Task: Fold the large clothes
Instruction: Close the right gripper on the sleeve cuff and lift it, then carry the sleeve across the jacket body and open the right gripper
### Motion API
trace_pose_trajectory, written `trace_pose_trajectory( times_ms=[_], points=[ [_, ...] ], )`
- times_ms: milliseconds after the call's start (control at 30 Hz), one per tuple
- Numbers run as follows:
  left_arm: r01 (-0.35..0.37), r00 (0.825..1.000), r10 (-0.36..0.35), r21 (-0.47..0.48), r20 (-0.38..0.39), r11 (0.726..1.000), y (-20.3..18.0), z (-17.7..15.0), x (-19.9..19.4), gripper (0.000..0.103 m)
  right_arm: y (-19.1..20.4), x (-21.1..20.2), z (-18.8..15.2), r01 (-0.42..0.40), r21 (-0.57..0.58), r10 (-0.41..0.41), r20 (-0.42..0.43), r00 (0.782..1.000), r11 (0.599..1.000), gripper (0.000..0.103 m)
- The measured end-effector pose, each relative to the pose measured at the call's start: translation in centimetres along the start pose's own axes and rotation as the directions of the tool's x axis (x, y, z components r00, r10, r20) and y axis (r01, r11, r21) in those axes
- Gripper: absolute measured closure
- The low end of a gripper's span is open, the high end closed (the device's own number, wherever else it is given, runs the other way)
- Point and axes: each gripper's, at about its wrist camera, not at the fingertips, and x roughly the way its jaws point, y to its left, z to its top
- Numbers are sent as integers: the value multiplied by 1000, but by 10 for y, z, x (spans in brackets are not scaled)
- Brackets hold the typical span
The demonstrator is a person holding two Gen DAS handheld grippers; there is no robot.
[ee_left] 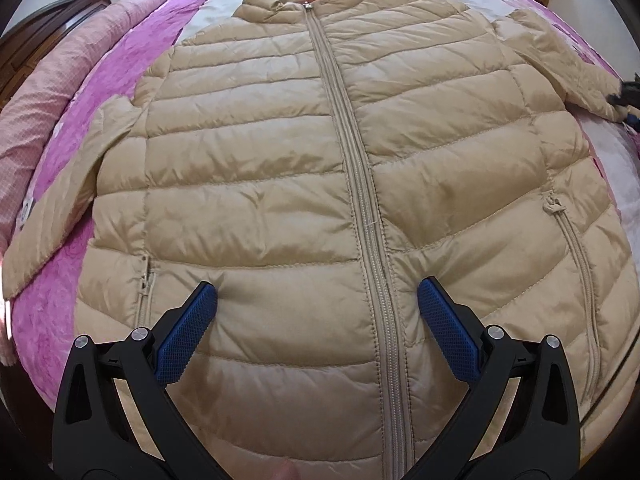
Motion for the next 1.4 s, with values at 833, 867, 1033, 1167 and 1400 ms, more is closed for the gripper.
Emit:
trace_pose_trajectory(
  times_ms=[833, 867, 1033, 1167, 1400],
  points=[
    [-10, 996, 9, 10, 91, 1000, 44, -2, -41, 3, 175, -184, -62, -329, -364, 377, 68, 924, 871, 96],
    [-12, 995, 12, 2, 96, 1000, 50, -2, -44, 3, 186, -186, -67, -340, -378, 388, 57, 920, 861, 96],
    [-21, 994, 26, -41, 110, 999, 77, -6, -50, 3, 236, -186, -92, -391, -426, 430, -4, 903, 816, 96],
    [-18, 994, 26, -79, 104, 997, 98, -10, -49, 3, 271, -172, -114, -425, -443, 441, -73, 895, 789, 96],
    [-26, 995, 37, -123, 93, 992, 122, -16, -41, 3, 319, -135, -159, -463, -462, 427, -188, 884, 756, 96]
  ],
)
